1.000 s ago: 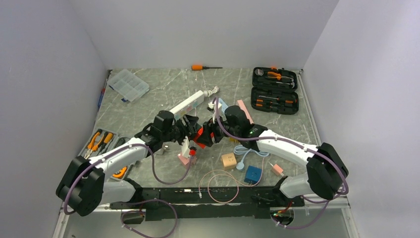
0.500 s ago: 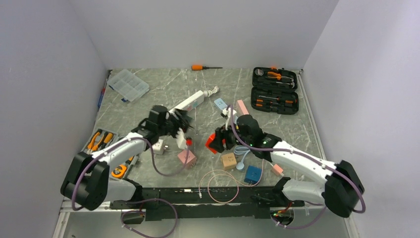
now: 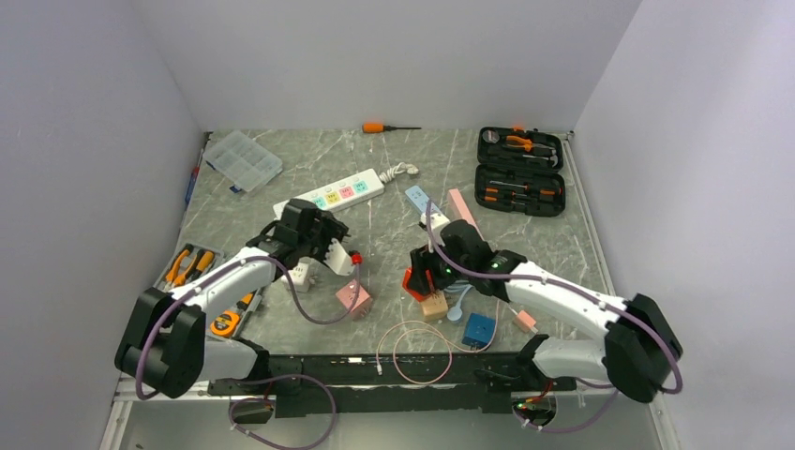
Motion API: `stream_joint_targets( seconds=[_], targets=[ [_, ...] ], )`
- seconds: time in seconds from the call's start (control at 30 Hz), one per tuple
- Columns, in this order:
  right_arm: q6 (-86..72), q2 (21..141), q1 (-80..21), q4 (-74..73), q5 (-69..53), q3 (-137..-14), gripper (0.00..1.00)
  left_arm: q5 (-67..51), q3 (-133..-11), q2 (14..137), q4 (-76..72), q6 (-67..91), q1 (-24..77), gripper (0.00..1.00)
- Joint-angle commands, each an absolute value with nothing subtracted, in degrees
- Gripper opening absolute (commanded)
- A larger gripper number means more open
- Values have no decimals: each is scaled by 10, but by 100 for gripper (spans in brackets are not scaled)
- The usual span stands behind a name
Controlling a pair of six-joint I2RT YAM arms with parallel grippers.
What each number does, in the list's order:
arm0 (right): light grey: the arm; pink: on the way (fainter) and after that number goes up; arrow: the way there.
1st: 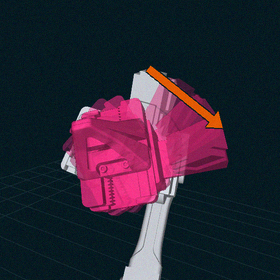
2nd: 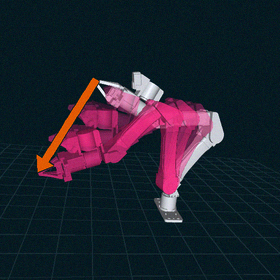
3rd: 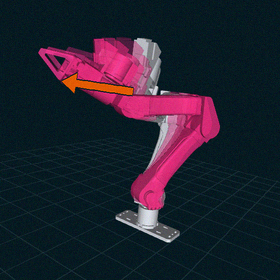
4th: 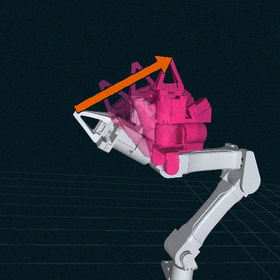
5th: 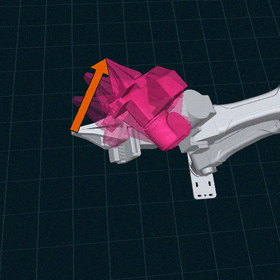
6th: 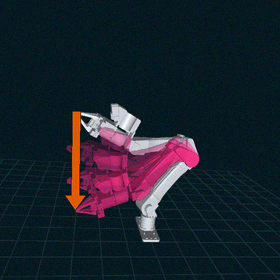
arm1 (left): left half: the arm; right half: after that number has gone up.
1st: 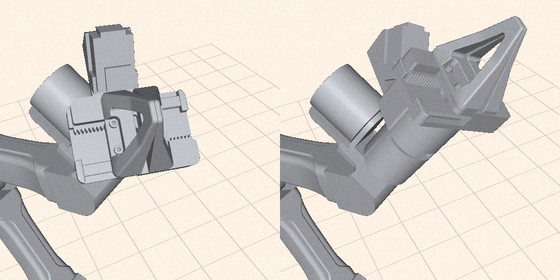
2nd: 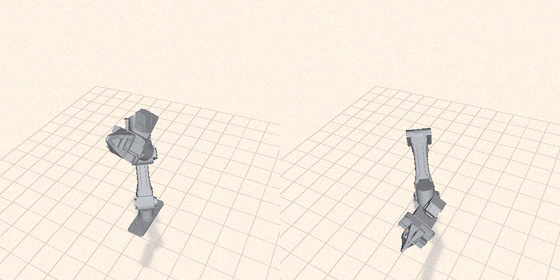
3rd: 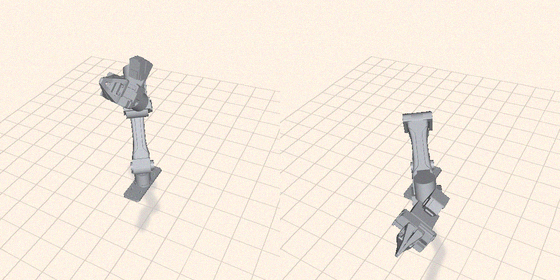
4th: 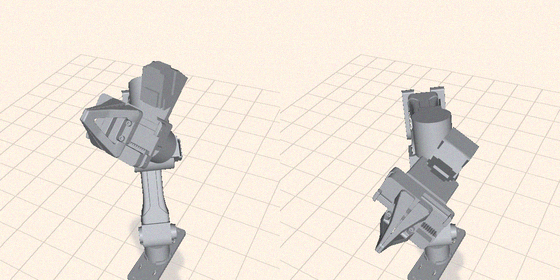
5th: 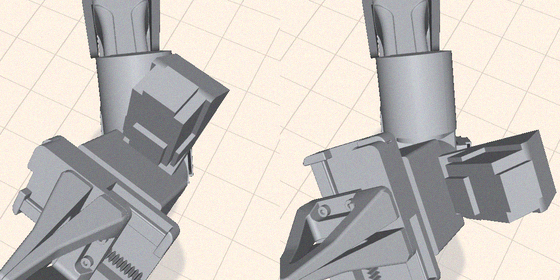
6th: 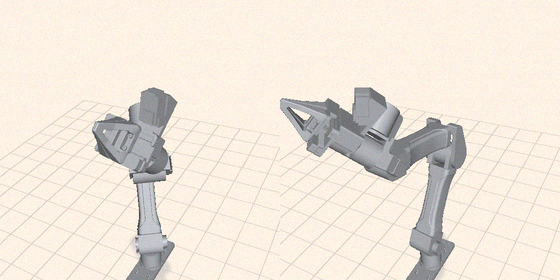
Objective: Pull the plug off the socket
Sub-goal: Place the socket at the center of the board.
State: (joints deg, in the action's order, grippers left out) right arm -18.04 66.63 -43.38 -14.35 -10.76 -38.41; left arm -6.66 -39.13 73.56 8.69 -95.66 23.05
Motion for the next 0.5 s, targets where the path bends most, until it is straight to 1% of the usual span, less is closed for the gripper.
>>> stream_joint_targets(
  seconds=[0.0, 0.07, 0.13, 0.2, 0.37, 0.43, 0.47],
  targets=[
    [-174, 727, -434, -72, -35, -447, 0, -77, -457, 725, 154, -873, 292, 0],
    [-170, 767, -432, -62, -2, -468, 0, -78, -484, 747, 184, -839, 312, 0],
    [-169, 805, -431, -47, 20, -482, 4, -73, -512, 781, 213, -808, 321, 0],
    [-174, 834, -431, -22, 32, -484, 4, -61, -543, 819, 242, -774, 322, 0],
    [-190, 869, -431, 38, 61, -459, 4, -62, -592, 898, 290, -706, 323, 0],
    [-196, 877, -431, 47, 75, -452, 8, -66, -607, 924, 305, -668, 324, 0],
    [-198, 882, -431, 49, 81, -450, 13, -67, -615, 937, 311, -643, 326, 1]
  ],
)
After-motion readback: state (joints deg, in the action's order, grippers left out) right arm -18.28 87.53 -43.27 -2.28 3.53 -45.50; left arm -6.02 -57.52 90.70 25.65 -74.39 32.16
